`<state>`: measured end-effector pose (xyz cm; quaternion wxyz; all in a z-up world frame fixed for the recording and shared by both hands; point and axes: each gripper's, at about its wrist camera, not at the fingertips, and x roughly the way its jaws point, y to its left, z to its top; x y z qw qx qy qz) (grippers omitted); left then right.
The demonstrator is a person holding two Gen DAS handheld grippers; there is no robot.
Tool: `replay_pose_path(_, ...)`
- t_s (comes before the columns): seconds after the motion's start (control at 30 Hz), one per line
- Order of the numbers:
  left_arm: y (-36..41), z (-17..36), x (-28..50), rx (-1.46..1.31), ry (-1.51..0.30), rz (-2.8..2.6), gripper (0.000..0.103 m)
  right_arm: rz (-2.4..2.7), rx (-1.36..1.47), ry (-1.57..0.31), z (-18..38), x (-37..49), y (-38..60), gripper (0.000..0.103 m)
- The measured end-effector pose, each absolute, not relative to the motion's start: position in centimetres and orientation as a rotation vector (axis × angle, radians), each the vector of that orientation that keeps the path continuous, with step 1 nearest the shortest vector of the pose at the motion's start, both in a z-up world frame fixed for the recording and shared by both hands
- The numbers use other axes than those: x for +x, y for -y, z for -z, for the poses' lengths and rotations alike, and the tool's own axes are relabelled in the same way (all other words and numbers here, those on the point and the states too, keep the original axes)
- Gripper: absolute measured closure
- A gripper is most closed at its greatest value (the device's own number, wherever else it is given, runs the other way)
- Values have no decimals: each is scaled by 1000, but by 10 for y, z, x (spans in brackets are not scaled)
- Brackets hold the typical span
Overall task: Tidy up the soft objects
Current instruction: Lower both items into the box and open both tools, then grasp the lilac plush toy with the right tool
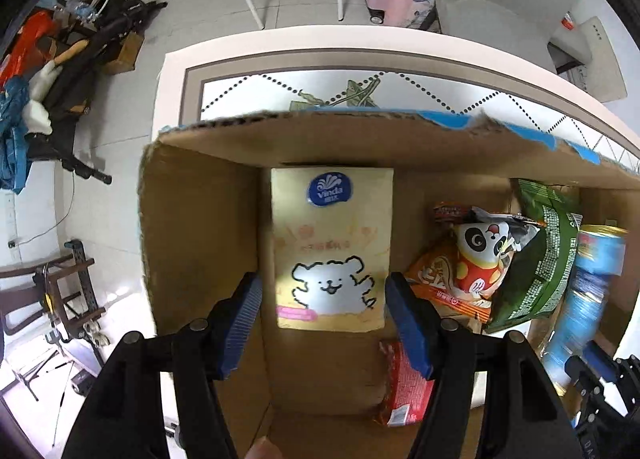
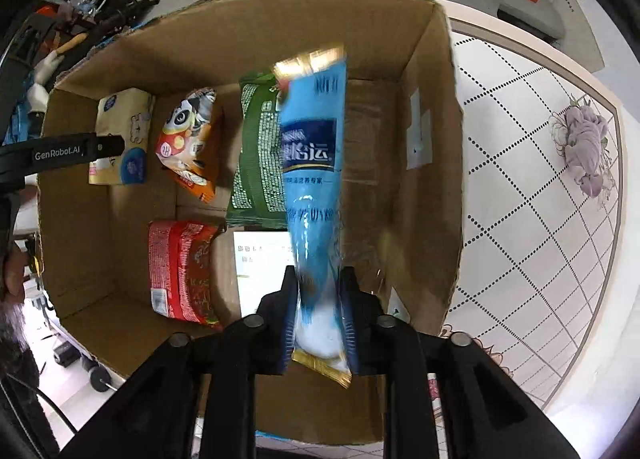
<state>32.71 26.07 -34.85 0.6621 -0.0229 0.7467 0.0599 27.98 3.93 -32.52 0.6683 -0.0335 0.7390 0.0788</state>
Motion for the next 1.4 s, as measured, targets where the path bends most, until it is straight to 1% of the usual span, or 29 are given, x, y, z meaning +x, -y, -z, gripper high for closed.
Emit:
replay_pose_path(0.03,-261,345,327,-56,-1681,-134,40,-186,-71,-1657,322,279,-39,48)
replay_pose_path(0.07,-262,342,327,-56,-1676,-134,37,-189,-62,-1649,319,278,-38,42)
replay_pose_path(0.1,-262,338,326,-54,-1674,-135,35,-186,-54,-1643,316,278,-37,32)
replay_pose_path(0.13,-263,334,325,-60,-1670,-132,35,-191,-49,-1638,313,277,-38,28)
replay_pose_path(0.17,-263,331,323,-65,-1667,-135,32,-202,-37,-1635,309,277,-38,28)
replay_pose_path(0.2,-264,327,321,-72,-1664,-137,24,-202,-29,-1631,306,276,-38,28)
replay_pose_path(0.27,-264,317,316,-88,-1649,-132,17,-204,-21,-1620,298,275,-38,28)
replay_pose_path(0.3,-264,309,311,-91,-1639,-128,15,-207,-13,-1616,297,274,-39,26)
replay_pose_path(0.33,-263,303,306,-94,-1632,-125,14,-210,-4,-1613,293,273,-38,21)
replay_pose_path(0.37,-261,298,301,-99,-1624,-120,11,-213,-2,-1611,291,272,-39,20)
replay_pose_path(0.43,-257,285,285,-101,-1600,-108,10,-225,-2,-1595,282,266,-41,15)
replay_pose_path(0.5,-250,270,267,-97,-1573,-89,10,-236,-3,-1580,274,261,-41,7)
replay_pose_path(0.77,-227,223,208,-145,-1499,-38,10,-228,-54,-1500,241,220,-40,6)
replay_pose_path(1.03,-214,171,162,-113,-1351,-93,10,-241,-92,-1400,198,170,-32,6)
replay_pose_path(1.23,-204,153,140,-119,-1311,-105,10,-282,-67,-1373,179,148,-24,6)
replay_pose_path(1.4,-188,148,143,-129,-1299,-118,10,-295,-13,-1365,170,150,-1,6)
